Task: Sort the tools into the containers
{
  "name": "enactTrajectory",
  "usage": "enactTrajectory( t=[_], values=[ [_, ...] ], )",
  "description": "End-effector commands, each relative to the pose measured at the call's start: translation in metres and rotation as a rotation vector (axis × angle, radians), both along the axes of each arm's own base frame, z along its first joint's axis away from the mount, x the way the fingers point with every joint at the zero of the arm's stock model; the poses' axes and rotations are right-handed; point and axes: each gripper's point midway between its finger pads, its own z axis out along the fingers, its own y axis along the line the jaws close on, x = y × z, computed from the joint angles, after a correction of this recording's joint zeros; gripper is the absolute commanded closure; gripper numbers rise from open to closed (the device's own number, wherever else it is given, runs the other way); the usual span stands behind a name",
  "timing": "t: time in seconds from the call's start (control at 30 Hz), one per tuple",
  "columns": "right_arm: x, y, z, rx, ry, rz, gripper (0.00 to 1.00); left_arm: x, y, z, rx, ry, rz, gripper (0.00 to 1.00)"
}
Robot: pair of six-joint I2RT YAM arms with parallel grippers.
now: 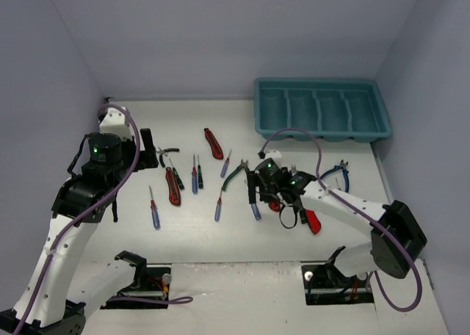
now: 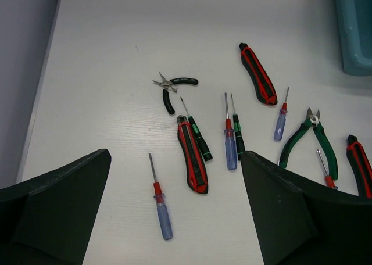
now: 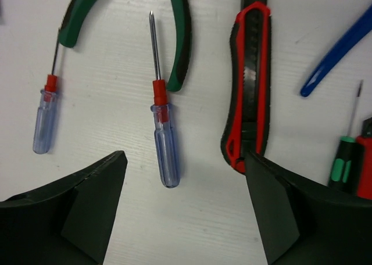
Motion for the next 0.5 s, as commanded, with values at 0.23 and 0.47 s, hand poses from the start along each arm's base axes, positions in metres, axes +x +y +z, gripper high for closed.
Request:
enactTrajectory(
  t=[0.23,0.47],
  values=[
    [0.001,0.04,-0.036,-0.012,0.013,-0.027,0.4,0.0,-0.007,0.01,-0.046,-0.031,-0.019,0.07],
    [-0.003,0.039,-0.067,-0.064,0.053,-0.034,0.66,-0.005,-0.009,0.013,-0.067,-0.034,-0.028,0.07]
  ],
)
